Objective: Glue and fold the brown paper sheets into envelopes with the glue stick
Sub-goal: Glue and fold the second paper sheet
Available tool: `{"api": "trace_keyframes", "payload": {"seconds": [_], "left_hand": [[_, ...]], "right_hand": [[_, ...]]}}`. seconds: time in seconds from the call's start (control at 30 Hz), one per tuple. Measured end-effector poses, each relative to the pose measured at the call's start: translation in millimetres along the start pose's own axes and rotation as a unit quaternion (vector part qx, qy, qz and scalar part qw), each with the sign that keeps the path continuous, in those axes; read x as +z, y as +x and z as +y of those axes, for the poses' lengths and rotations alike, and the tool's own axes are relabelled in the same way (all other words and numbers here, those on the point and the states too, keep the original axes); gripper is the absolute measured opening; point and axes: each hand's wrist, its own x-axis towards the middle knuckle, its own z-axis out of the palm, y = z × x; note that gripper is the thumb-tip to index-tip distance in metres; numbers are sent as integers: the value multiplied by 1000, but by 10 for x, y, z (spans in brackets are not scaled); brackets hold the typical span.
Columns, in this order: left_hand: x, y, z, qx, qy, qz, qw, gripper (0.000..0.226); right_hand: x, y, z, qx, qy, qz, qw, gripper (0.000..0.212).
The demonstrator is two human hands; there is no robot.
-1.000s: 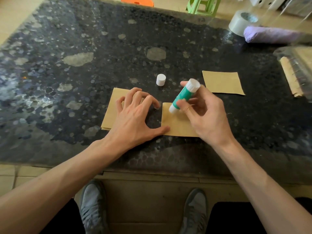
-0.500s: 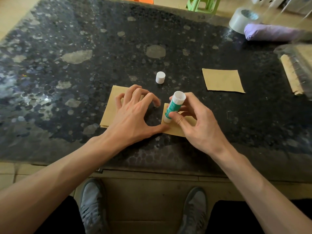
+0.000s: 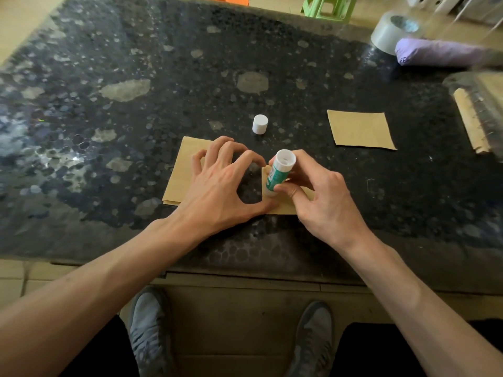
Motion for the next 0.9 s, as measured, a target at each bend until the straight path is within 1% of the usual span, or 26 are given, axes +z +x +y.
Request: {"api": "trace_keyframes", "payload": {"seconds": [0.13, 0.3, 0.5, 0.67, 0.9], "left_hand": [[-12, 3, -14, -8, -2, -5, 1000, 72], [-10, 1, -5, -9, -4, -10, 1000, 76], [1, -3, -1, -12, -2, 0, 1000, 74], [14, 1, -14, -8, -7, 3, 1000, 74], [18, 8, -30, -9, -7, 2, 1000, 76]], "right_hand": [[0, 4, 4, -7, -5, 0, 1000, 32], [-2, 0, -11, -19, -8, 23, 1000, 33], [48, -3, 2, -28, -30, 37, 998, 32], [64, 13, 28, -24, -27, 35, 999, 30], [72, 43, -2, -28, -31, 56, 998, 33]]}}
